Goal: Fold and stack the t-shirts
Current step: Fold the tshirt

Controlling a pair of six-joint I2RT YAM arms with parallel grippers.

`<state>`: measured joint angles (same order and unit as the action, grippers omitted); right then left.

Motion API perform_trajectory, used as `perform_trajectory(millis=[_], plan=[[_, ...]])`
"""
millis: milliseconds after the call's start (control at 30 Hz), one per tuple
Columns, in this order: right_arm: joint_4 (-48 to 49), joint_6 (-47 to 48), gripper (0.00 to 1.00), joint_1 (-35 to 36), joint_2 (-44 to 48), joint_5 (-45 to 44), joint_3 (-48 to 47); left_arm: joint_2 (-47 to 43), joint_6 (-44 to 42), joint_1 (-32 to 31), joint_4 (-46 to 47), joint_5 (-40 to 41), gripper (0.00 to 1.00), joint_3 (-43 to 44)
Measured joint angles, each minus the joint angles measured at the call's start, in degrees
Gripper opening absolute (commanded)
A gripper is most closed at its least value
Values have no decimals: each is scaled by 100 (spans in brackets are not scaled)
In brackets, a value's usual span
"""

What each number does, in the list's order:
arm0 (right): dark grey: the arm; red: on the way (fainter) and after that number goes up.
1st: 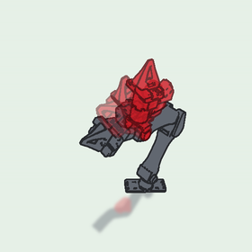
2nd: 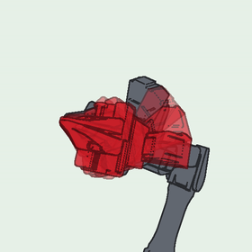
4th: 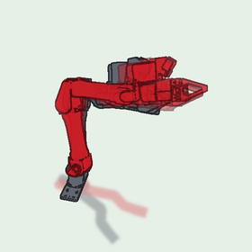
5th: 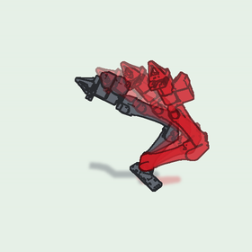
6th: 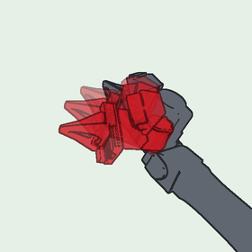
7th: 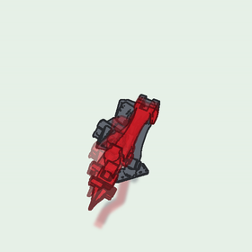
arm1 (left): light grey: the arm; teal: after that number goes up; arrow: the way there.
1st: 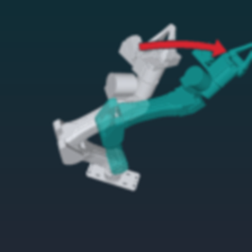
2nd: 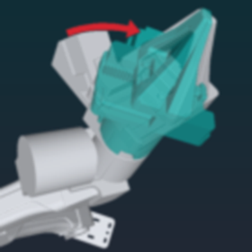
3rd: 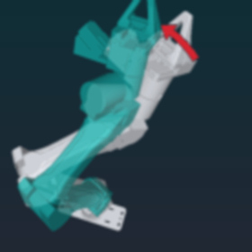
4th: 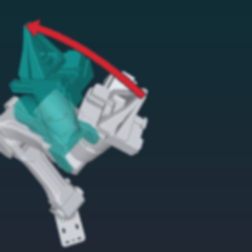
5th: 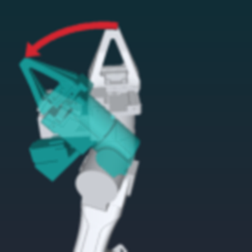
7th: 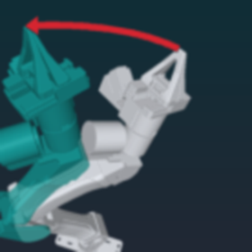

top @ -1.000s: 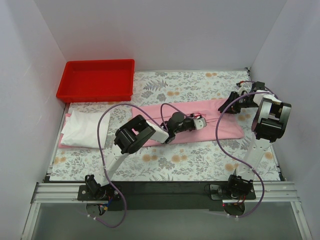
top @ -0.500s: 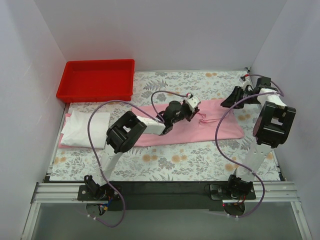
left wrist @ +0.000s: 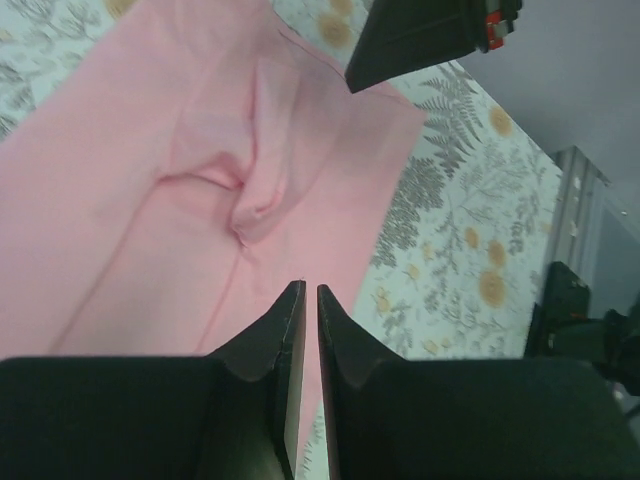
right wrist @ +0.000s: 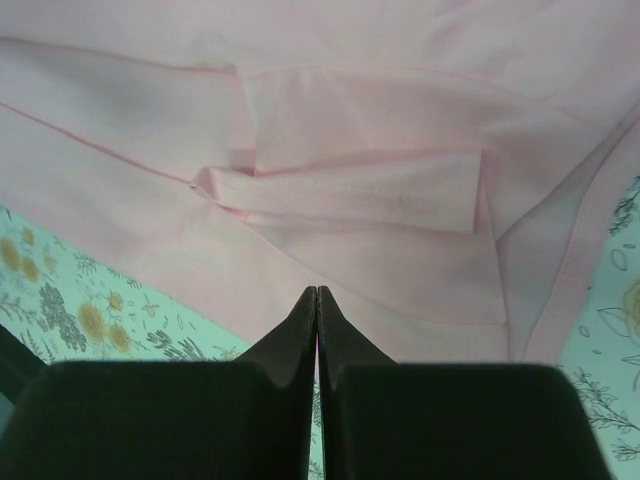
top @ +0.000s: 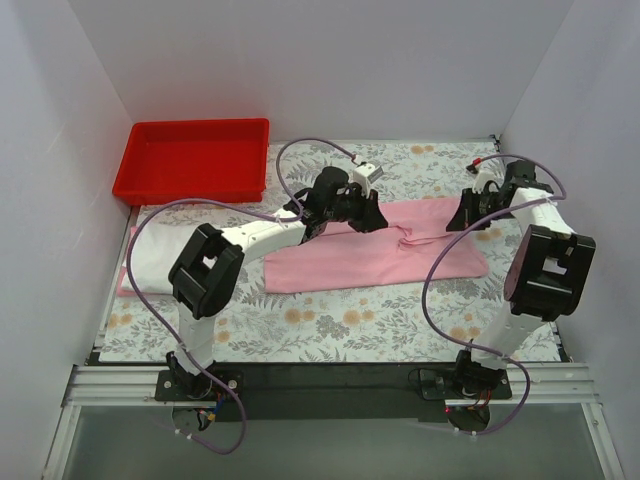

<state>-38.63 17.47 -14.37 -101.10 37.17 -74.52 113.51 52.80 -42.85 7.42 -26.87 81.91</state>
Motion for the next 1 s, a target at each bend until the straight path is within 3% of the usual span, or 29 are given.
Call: perform_trajectory(millis=[433, 1000], plan=[[649, -138, 1, 1207, 280, -1362, 990, 155, 1113, -55, -1327, -177, 8, -249], [1360, -376, 1, 1403, 323, -2114, 1185, 717, 1541, -50, -1519, -7, 7, -271]])
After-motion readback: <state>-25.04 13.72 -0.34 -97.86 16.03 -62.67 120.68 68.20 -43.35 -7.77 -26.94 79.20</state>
